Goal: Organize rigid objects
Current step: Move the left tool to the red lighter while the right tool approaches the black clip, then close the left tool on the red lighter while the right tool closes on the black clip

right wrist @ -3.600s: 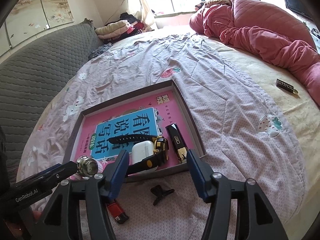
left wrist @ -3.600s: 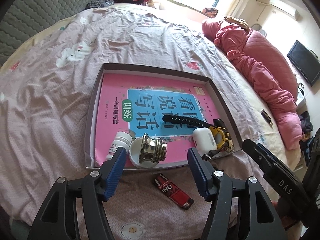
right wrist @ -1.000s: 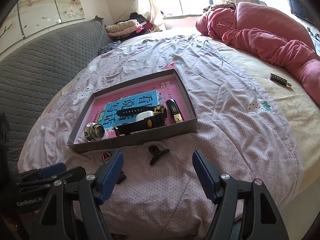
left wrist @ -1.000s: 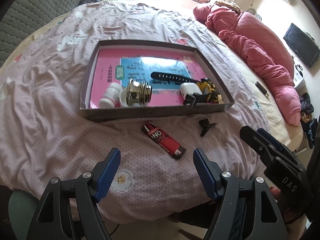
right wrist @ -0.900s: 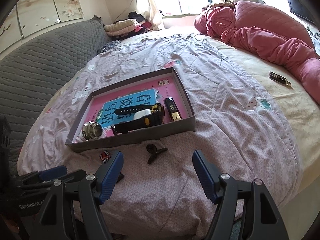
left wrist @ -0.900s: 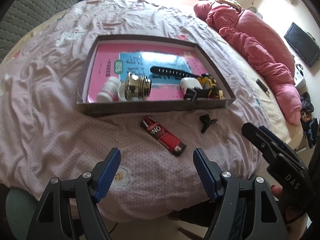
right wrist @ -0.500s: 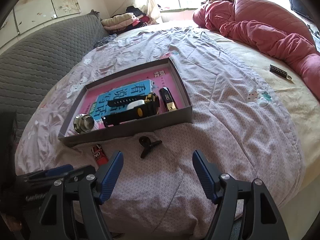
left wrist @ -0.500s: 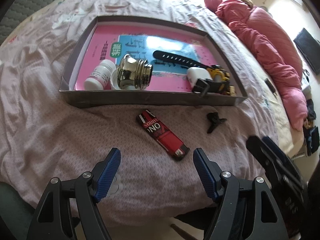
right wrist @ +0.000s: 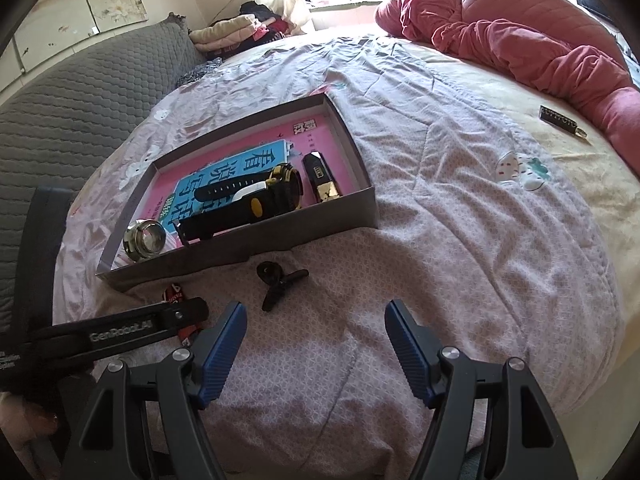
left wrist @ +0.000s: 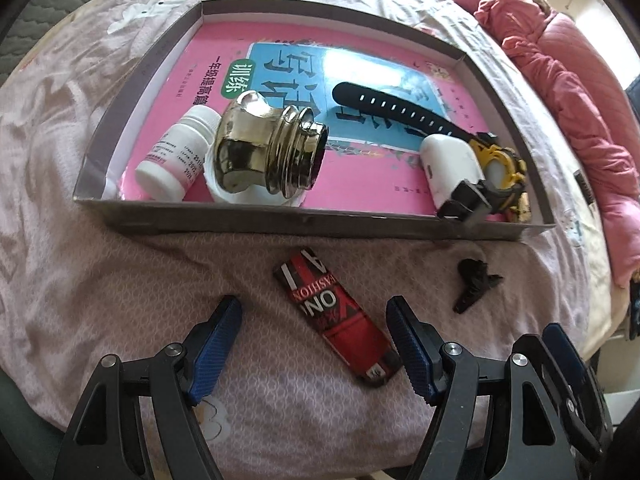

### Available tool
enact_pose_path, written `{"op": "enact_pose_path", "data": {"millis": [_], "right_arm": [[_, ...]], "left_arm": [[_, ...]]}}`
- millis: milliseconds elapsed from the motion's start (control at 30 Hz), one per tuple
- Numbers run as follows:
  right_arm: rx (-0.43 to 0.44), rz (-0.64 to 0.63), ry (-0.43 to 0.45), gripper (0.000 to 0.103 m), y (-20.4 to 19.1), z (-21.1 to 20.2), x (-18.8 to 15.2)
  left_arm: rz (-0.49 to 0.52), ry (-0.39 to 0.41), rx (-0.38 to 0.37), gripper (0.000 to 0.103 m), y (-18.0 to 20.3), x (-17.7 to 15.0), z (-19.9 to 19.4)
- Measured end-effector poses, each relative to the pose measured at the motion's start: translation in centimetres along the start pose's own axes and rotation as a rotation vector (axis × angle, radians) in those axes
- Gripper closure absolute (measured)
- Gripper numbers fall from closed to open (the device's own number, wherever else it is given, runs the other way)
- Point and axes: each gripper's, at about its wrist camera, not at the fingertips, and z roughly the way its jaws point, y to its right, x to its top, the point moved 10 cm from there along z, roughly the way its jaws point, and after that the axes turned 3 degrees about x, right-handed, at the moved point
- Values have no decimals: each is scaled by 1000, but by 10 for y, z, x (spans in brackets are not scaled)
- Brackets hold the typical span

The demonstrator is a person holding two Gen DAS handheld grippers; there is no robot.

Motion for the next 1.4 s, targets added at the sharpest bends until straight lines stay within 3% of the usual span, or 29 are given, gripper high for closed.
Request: {"op": "enact_pose_path", "data": {"millis": [167,300,467,567,667,833,1067,1200,1400], "right_arm": [[16,-3,-13,32,-10,12,4],[39,34,-39,32,-11,21,5],[74,69,-74,34,-16,30,3],[70,63,-90,42,-20,38,3],[54,49,-96,50,-23,46,3],[28,44,-103,58,-24,58,6],[5,7,-85,72,-22,65,11],[10,-4,-74,78,-21,62,10],[39,10,-66,78,-17,58,11]], "left_arm": [[53,3,32,27,3,1,6],[66,2,15,31,0,1,7],[86,13,17,52,-9,-2,2],[66,10,-12,67,-21,-1,-1],[32,0,-71,72,-29,0,-2],[5,-1,-134,74,-36,0,-2],[-39,5,-163,74,-39,-2,2],[-39,7,-152,76,-37,-1,3],[-30,1,-114,80,-35,0,4]]}}
